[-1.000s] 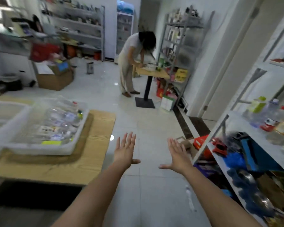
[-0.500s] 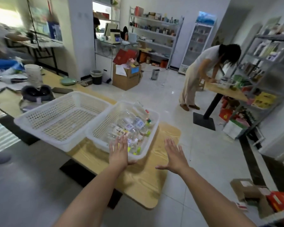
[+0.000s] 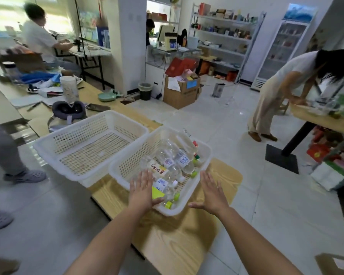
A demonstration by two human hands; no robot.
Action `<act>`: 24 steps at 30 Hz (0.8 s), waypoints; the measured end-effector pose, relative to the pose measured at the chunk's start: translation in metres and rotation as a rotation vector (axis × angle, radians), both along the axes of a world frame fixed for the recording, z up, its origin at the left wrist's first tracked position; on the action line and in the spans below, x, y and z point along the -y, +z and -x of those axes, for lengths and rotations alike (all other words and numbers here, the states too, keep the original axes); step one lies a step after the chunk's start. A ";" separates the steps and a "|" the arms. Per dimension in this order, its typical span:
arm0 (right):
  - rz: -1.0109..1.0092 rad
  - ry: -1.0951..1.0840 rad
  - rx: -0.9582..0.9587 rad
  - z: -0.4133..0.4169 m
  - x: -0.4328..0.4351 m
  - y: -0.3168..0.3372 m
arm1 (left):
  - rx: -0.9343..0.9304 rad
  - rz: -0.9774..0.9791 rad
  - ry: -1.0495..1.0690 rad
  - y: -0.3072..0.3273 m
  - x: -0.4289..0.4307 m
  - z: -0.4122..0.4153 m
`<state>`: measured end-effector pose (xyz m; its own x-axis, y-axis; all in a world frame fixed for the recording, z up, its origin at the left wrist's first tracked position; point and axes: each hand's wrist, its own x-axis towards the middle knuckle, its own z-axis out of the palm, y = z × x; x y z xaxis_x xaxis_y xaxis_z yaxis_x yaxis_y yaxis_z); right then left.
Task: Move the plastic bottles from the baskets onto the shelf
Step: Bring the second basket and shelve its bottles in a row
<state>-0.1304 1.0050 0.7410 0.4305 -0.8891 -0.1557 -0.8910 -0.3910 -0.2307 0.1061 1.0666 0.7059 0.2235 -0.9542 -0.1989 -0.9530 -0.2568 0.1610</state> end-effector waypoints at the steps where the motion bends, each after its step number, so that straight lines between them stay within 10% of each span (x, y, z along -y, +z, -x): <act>1: -0.008 0.018 0.002 0.000 0.012 -0.001 | 0.003 -0.005 0.025 -0.001 0.006 0.000; 17: -0.287 0.331 -0.169 -0.015 0.164 -0.044 | 0.103 -0.074 0.215 -0.045 0.066 -0.002; 24: -0.320 0.127 0.053 -0.045 0.201 -0.037 | 0.067 -0.012 0.222 -0.045 0.075 -0.011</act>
<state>-0.0855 0.8042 0.7043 0.5496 -0.7375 -0.3926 -0.8234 -0.3985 -0.4040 0.1172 0.9916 0.6609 0.4406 -0.8778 -0.1879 -0.8813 -0.4628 0.0952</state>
